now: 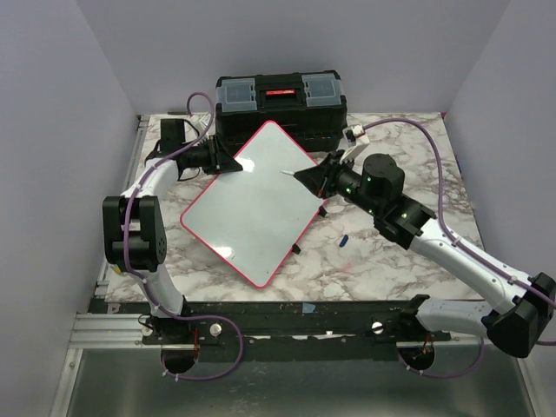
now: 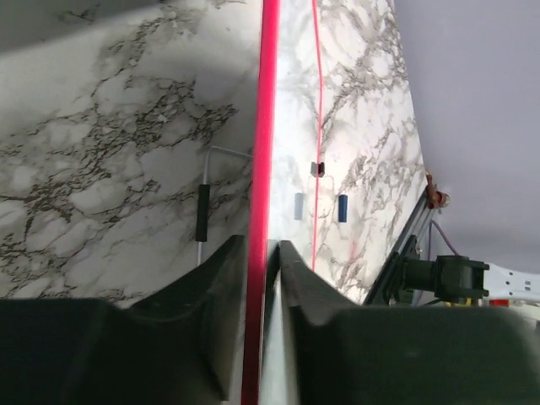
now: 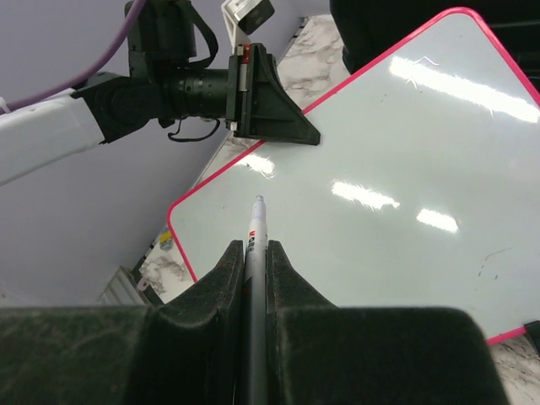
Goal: Write a sentence on the whiteboard
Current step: Hold the whiteboard on the whiteboard stand, then write a sentence on the whiteboard.
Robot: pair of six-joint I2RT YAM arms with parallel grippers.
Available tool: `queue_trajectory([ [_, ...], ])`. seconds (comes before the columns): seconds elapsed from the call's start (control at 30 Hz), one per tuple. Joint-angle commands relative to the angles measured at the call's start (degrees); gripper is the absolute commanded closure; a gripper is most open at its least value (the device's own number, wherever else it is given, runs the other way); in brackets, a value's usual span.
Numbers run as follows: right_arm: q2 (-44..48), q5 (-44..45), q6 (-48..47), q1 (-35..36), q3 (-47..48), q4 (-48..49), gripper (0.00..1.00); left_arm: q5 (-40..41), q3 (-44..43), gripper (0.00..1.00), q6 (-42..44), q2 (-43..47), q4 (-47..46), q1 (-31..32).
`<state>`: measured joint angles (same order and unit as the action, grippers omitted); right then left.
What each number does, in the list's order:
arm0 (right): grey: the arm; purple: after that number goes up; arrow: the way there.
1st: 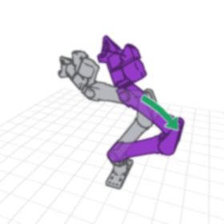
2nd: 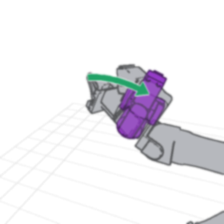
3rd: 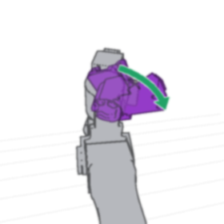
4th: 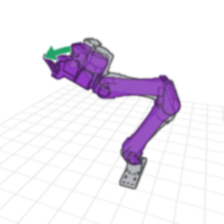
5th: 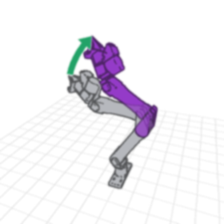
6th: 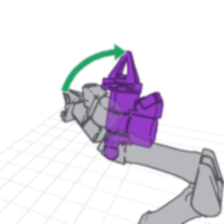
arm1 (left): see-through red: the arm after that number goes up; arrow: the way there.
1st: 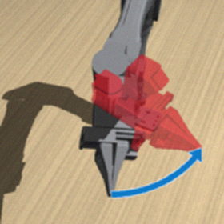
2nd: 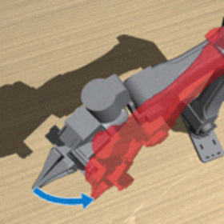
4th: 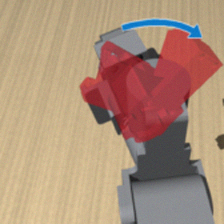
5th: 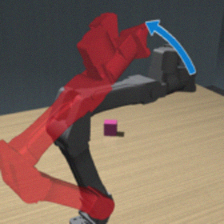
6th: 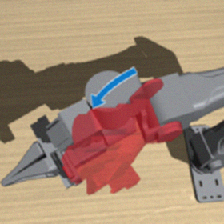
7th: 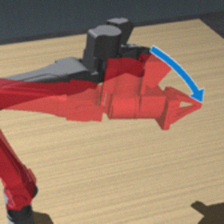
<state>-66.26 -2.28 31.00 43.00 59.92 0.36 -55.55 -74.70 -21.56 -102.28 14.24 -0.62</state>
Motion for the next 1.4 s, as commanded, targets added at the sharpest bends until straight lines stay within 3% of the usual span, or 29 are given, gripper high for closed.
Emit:
queue_trajectory([
  [0.0,-2.46,-5.69,-2.01,-0.04,3.1,0.1,0.99,-2.02,-2.18,0.83,1.48,-1.2,-0.88,0.45],
  [0.17,-6.76,-12.39,-3.55,0.04,5.85,-0.24,0.99,-0.93,-2.75,1.0,0.28,-0.85,-1.29,0.45],
  [0.27,-10.19,-12.66,-4.97,1.34,8.97,-3.09,0.99,0.12,-3.54,1.0,-0.06,-0.69,-0.22,0.45],
  [0.4,-15.04,-6.39,-9.48,6.62,14.33,-7.34,0.99,2.15,-3.91,1.0,-0.41,-0.05,0.0,0.44],
  [0.77,-27.92,-0.12,-14.47,16.39,25.12,-9.85,0.99,5.42,-3.17,1.0,-0.85,2.89,-0.81,0.45],
  [1.37,-38.78,1.28,-15.23,19.66,33.74,-9.92,0.99,5.94,-2.25,1.0,-1.73,4.06,-3.21,0.45],
])
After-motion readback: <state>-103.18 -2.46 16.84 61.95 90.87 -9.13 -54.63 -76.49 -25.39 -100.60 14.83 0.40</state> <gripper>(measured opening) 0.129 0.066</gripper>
